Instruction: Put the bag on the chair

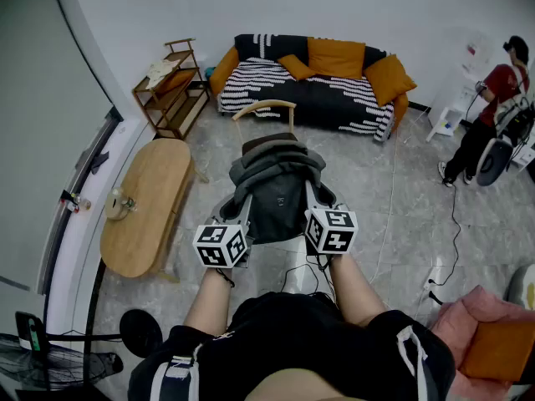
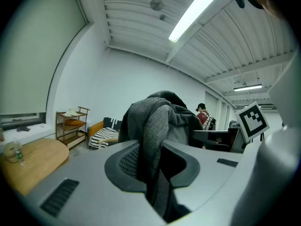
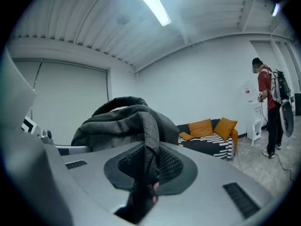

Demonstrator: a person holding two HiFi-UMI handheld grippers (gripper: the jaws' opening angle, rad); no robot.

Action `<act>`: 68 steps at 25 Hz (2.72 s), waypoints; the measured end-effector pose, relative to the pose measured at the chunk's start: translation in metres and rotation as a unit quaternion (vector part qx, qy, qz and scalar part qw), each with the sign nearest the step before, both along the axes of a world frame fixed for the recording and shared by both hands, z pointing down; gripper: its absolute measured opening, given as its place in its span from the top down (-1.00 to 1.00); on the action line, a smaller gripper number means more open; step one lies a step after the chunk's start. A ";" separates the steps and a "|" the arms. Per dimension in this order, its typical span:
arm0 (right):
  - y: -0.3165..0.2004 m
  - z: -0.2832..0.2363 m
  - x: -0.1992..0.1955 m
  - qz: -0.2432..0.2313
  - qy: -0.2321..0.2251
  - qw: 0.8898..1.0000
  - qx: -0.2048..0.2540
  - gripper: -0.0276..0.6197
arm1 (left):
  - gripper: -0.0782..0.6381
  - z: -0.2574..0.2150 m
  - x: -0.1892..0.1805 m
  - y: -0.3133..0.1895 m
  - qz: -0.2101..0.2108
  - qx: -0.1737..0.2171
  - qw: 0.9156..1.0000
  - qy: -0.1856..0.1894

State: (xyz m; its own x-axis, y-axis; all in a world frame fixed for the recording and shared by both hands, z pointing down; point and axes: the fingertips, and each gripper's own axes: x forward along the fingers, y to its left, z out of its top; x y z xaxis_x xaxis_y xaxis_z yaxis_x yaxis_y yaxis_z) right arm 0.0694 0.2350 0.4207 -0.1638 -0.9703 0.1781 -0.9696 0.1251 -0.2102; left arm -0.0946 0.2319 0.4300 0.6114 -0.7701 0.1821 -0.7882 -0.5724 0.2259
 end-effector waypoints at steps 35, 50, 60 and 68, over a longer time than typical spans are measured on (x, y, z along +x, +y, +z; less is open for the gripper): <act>-0.100 0.011 -0.116 0.041 -0.014 0.999 -0.003 0.68 | 0.56 0.008 -0.115 -0.115 0.041 0.006 0.999 0.020; -0.335 0.035 0.003 -0.001 -0.042 0.999 -0.024 0.68 | 0.56 0.022 0.001 -0.333 0.007 -0.033 0.999 -0.006; -0.471 0.040 0.077 -0.028 -0.055 0.998 -0.028 0.68 | 0.56 0.022 0.075 -0.458 -0.020 -0.044 0.999 -0.025; -0.537 0.054 0.099 -0.053 -0.053 0.996 -0.043 0.68 | 0.56 0.038 0.097 -0.519 -0.037 -0.058 0.997 -0.019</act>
State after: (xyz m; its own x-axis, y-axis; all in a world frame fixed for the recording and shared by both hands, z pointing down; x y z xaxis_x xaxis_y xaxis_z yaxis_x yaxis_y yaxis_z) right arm 0.1683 -0.3020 0.4745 -0.2872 -0.9285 0.2356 -0.9234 0.2029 -0.3258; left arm 0.0028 -0.2872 0.4677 0.5442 -0.7857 0.2940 -0.8369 -0.4839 0.2559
